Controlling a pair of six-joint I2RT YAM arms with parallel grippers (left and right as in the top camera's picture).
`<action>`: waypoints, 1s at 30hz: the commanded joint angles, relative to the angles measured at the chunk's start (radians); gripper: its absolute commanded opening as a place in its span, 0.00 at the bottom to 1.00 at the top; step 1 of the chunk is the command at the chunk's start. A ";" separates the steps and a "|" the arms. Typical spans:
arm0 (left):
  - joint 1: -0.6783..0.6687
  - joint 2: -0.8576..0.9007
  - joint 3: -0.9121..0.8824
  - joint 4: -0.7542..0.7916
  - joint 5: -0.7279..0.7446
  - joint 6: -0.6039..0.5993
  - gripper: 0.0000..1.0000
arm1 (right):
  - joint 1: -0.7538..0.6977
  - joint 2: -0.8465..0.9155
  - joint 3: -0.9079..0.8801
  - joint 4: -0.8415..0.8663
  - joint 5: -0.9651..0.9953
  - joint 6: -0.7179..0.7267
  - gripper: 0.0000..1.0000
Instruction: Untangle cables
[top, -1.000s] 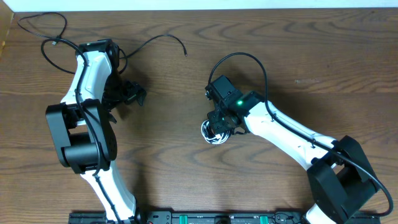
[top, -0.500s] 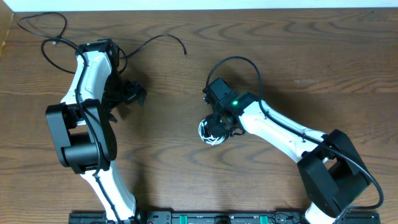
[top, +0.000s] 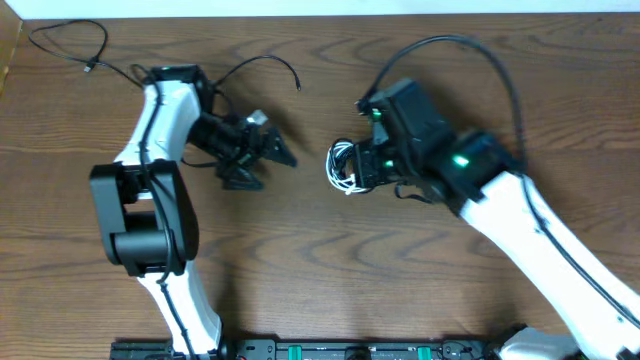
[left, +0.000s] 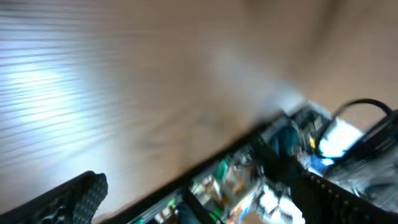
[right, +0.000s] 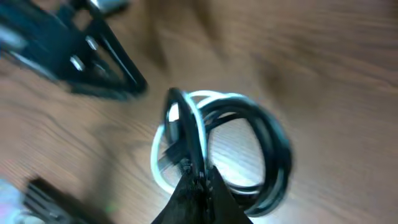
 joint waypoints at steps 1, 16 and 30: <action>-0.045 -0.003 -0.002 -0.013 0.131 0.154 0.99 | -0.001 -0.012 0.001 0.000 0.000 0.139 0.01; -0.179 -0.003 -0.002 -0.029 0.175 0.155 0.99 | 0.000 0.073 -0.003 -0.073 0.129 0.278 0.02; -0.228 -0.003 -0.002 0.069 0.243 0.085 0.84 | 0.012 0.100 -0.002 0.031 -0.011 0.317 0.01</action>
